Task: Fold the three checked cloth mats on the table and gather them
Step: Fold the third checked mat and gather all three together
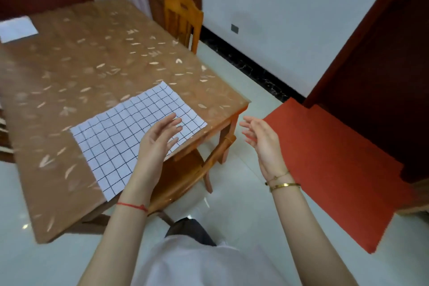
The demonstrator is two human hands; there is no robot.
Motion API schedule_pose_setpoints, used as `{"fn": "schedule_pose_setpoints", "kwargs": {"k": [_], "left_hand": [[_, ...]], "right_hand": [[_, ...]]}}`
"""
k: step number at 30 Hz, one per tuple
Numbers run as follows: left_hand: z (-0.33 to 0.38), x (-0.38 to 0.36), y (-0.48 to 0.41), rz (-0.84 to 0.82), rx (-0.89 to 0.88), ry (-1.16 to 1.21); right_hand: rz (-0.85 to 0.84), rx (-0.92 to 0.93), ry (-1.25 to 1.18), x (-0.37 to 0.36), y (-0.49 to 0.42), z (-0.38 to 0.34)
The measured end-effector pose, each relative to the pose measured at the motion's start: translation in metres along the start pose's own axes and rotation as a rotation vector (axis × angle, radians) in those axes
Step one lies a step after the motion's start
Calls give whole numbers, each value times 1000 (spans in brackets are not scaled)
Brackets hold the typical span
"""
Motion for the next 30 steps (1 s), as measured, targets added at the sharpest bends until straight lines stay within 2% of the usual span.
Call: {"fn": "schedule_pose_setpoints", "kwargs": {"k": [6,14,24,30], "left_hand": [[-7,34,-8,219,9,38],[-24,89,-28,477,45,127],[-68,164,-67,669,198,88],[-106,200,-78,786,316,-69]], "right_hand": [[-196,-26,50,-41,-41,2],[-366,-62,142,-109,-89,14],[-428,-129,260,-183,-138,44],[-400,-146,387,-208,-171,77]]}}
Point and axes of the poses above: each hand's wrist, its own y-axis away from the middle knuckle, its own x-axis out of the back of the hand, z = x × y, the point moved 2 cm from there along -y, towards the middle knuckle, and after that the axes turned 1 degree about -z, right-handed, at the moved point
